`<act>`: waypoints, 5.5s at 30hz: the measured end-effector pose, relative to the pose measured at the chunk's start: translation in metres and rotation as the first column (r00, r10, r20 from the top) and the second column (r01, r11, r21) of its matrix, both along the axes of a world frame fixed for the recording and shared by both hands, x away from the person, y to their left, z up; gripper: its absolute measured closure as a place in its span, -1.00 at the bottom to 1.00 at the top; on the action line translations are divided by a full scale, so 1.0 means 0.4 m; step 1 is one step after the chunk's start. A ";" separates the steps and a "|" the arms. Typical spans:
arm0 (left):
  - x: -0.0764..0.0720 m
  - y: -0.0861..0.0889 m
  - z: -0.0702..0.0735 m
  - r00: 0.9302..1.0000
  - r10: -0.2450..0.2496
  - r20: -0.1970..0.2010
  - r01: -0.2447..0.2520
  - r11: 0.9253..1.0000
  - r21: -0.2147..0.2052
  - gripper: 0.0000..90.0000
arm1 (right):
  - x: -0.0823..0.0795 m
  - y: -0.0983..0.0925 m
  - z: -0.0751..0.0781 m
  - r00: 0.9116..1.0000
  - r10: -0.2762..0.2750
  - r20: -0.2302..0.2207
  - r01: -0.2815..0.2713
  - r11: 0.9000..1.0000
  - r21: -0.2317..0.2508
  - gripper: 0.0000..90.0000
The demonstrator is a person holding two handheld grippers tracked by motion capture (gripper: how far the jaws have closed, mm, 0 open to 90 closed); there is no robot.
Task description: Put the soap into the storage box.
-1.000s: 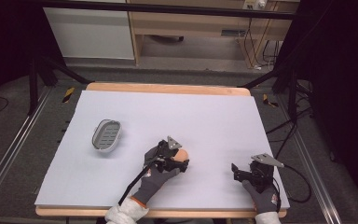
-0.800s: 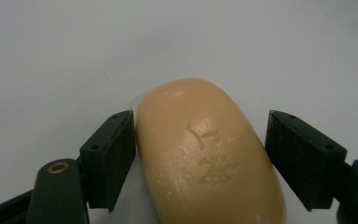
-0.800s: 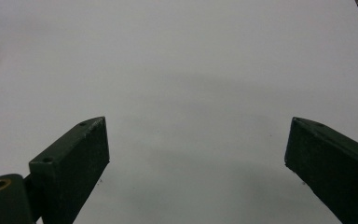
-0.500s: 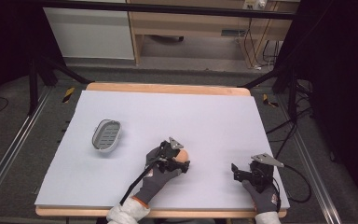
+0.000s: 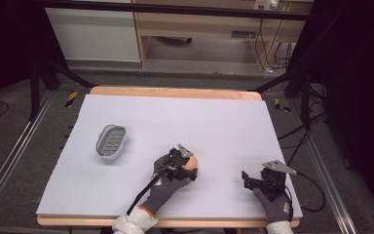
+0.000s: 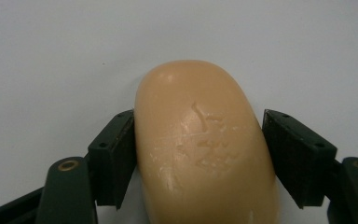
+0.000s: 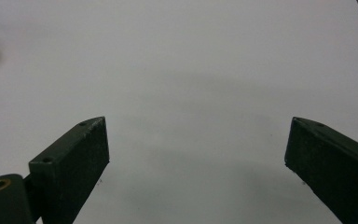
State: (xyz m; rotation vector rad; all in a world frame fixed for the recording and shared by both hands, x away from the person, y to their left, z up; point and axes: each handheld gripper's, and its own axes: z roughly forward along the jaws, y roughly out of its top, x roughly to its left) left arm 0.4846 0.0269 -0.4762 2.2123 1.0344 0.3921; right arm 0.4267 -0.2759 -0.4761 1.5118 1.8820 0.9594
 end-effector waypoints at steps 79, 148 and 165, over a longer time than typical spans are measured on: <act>-0.027 0.453 0.217 0.966 0.212 0.149 -0.184 0.965 -0.186 -0.29 | -0.003 0.004 0.004 1.000 0.014 0.009 -0.014 1.000 0.001 -0.86; 0.098 0.597 0.113 0.926 0.368 0.079 -0.359 0.927 -0.106 -0.28 | -0.002 0.008 0.003 1.000 0.016 0.005 -0.016 1.000 -0.005 -0.86; 0.098 0.588 0.105 0.928 0.364 0.078 -0.356 0.929 -0.105 -0.29 | -0.002 0.008 0.003 1.000 0.016 0.004 -0.016 1.000 -0.004 -0.86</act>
